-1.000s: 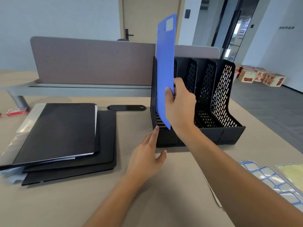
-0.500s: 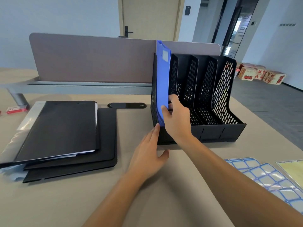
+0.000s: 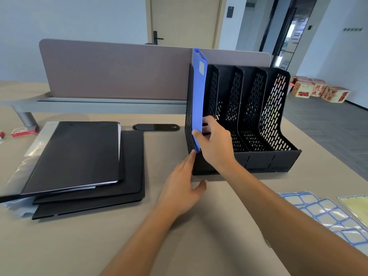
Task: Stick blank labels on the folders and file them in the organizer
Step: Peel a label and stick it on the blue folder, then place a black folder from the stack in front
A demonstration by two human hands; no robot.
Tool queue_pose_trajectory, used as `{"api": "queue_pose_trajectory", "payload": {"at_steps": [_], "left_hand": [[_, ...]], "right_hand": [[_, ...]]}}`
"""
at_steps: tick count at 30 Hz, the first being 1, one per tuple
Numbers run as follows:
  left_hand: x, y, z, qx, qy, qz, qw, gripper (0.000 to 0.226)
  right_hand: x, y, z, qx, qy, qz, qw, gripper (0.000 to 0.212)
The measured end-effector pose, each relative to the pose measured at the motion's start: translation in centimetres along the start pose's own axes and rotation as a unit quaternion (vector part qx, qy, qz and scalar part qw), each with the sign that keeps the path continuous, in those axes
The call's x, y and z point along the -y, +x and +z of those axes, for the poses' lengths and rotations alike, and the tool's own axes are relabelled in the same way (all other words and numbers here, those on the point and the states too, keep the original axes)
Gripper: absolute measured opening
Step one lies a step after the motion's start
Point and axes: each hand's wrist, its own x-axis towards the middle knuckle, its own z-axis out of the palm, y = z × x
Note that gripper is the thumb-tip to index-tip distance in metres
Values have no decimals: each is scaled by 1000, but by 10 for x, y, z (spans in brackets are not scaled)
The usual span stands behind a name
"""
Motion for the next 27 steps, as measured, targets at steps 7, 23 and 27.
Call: {"api": "queue_pose_trajectory", "payload": {"at_steps": [7, 23, 27], "left_hand": [[2, 0, 1, 4, -4, 3, 1000, 94], [-4, -9, -12, -4, 148, 23, 989, 68], [-6, -21, -35, -22, 218, 4, 976, 43]], "right_hand": [[3, -6, -1, -32, -142, -44, 988, 46], [16, -37, -26, 13, -83, 0, 996, 50], [27, -59, -33, 15, -98, -17, 995, 41]]}}
